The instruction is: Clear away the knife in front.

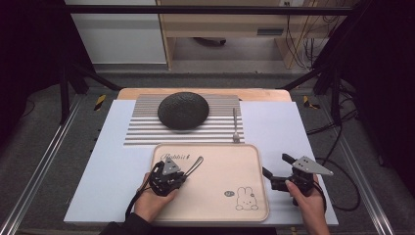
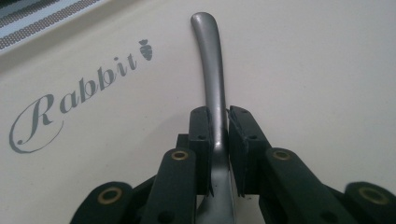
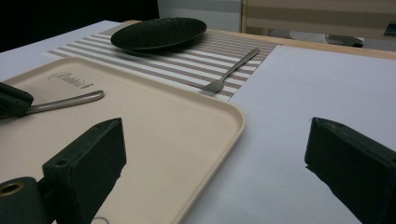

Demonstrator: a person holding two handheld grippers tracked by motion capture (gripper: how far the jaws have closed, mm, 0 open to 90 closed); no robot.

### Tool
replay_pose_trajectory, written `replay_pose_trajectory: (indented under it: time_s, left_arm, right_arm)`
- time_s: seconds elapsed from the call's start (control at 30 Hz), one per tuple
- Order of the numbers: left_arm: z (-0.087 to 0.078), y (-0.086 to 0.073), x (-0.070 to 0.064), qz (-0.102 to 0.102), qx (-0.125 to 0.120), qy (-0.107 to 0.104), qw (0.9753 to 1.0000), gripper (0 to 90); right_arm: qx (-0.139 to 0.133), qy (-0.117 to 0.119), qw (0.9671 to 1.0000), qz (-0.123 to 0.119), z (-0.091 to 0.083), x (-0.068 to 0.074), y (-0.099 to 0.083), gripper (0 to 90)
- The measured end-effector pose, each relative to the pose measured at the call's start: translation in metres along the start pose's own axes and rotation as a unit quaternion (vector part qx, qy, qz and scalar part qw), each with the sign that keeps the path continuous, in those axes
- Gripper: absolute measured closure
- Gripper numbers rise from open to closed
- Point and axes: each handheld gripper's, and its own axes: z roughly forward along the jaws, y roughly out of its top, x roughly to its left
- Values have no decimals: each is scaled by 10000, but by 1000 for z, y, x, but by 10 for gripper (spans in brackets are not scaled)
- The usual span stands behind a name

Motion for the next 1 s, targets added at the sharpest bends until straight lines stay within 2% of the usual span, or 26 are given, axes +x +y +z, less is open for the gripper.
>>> replay_pose_trajectory:
  time_s: [0.07,0.17,0.23,0.33,0.43,0.63,0.73,0.83,1.0]
  left_arm:
    - [-2,1,0,-56,-181,57,9998,683]
    - [-7,4,-2,91,-328,39,9994,709]
    - [-9,7,-4,228,-349,3,9991,767]
    - [-8,11,-6,323,-273,-107,9990,858]
    - [-3,15,-10,445,-206,-146,9987,897]
    - [10,24,-14,696,22,-124,9975,900]
    - [17,26,-15,806,210,-137,9964,900]
    - [21,27,-13,831,325,-123,9959,900]
    - [23,27,-9,766,315,-74,9965,900]
  right_arm:
    - [1,-5,10000,5,0,0,0,55]
    - [11,8,10000,4,0,0,0,55]
    - [14,4,10000,1,1,0,0,55]
    - [19,3,10000,-2,1,0,0,55]
    - [22,4,10000,-5,1,1,0,55]
    - [21,5,10000,-5,0,0,0,54]
    - [15,6,10000,-2,0,0,0,55]
    - [16,9,10000,-3,0,0,0,55]
    - [34,39,10000,-14,1,1,0,55]
